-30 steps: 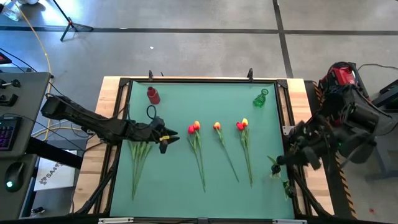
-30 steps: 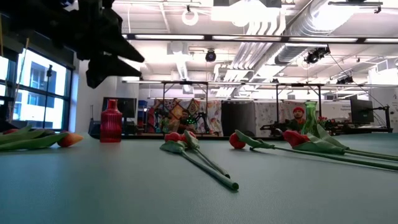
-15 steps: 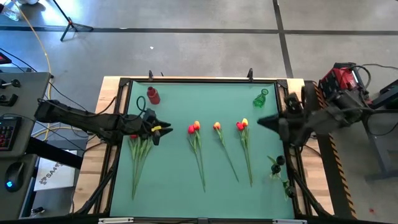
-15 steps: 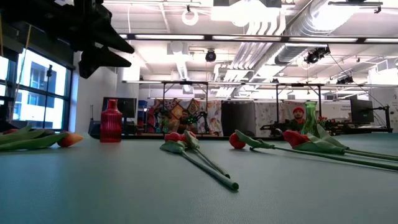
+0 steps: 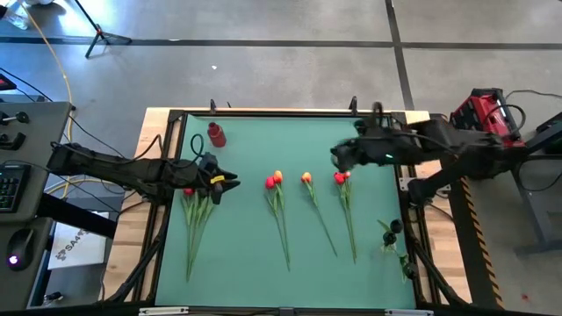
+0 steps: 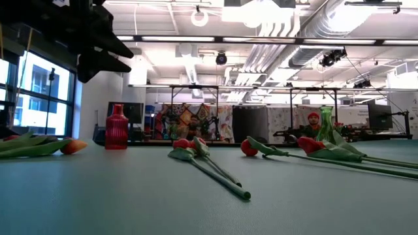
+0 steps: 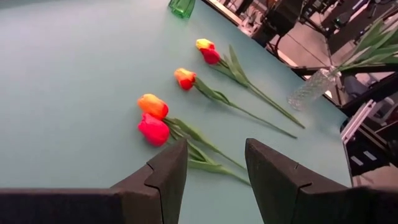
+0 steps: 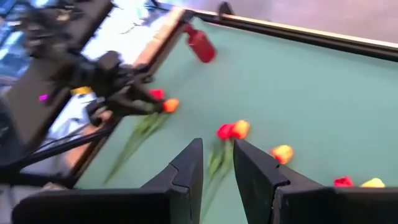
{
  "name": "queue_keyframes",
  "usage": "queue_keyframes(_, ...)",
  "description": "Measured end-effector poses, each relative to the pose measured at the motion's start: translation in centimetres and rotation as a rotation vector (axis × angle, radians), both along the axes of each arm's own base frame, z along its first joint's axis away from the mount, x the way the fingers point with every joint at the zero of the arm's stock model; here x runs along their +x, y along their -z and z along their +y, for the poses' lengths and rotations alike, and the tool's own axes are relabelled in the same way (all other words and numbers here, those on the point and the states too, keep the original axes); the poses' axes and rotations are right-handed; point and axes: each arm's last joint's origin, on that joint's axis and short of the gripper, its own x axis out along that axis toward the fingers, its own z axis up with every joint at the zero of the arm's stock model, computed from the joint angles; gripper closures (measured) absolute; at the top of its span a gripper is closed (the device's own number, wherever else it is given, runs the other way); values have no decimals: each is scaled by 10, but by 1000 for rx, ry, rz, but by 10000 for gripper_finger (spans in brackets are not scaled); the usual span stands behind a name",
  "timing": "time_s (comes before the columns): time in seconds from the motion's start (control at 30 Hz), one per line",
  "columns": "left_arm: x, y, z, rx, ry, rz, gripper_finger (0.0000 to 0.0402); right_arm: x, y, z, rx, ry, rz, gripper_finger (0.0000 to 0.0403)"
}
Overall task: Sort flowers into vase by color
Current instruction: Put the black tulip into the transparent flower vase
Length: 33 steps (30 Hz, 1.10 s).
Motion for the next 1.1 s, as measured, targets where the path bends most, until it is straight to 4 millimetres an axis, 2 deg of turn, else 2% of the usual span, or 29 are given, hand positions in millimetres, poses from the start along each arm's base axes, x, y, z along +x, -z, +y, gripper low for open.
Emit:
queue_keyframes(0.3,-11,4,-1,-15,65,76,250,68,54,-36,68,23,237,325)
queue_keyframes(0.5,-26,9,-1,-131,29,167,250,105,94,-41,83,3,357,325)
queue_keyframes(0.63,-41,22,1,-232,-75,334,254,116,106,-41,91,-11,382,325)
queue_keyframes(0.77,-50,37,3,-277,-176,488,269,120,105,-46,71,-28,356,325)
queue_keyframes(1.1,-50,42,0,-461,-264,541,315,120,105,-60,66,-118,371,325)
